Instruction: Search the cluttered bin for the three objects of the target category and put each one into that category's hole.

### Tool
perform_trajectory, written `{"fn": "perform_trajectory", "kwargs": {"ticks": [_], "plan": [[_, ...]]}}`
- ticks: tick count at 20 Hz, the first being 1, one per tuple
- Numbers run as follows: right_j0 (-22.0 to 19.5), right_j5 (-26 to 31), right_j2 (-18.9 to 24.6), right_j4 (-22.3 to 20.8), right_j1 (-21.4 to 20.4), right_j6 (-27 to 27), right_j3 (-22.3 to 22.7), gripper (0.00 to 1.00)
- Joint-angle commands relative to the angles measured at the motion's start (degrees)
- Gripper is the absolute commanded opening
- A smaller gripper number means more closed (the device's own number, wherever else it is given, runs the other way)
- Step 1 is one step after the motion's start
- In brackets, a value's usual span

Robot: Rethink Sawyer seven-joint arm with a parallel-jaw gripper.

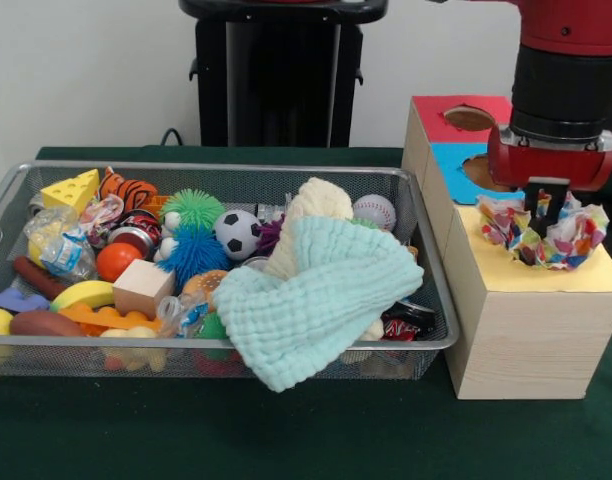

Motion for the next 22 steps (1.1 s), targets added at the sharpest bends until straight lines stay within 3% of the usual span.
{"fn": "perform_trajectory", "kwargs": {"ticks": [1, 2, 5, 9, 13, 16, 19, 22], "plan": [[-4.9, -6.3, 4.9, 1.1, 5.8, 7.1, 8.4, 0.0], [-5.5, -12.3, 5.5, -0.2, 5.9, 7.8, 9.5, 0.0], [-7.3, -10.4, 7.2, -0.9, 6.5, 4.3, 8.1, 0.0], [-3.3, -11.4, 2.1, -0.5, 6.6, 9.4, 7.8, 0.0], [-7.2, -16.2, 6.0, -1.4, 6.8, 6.7, 10.7, 0.0], [-13.0, -18.2, 13.0, -2.3, 7.9, 2.8, 13.1, 0.0], [-16.5, -20.1, 17.3, -3.6, 9.1, 1.3, 14.1, 0.0], [-15.5, -21.4, 16.5, -4.1, 8.8, 3.1, 14.0, 0.0]]}}
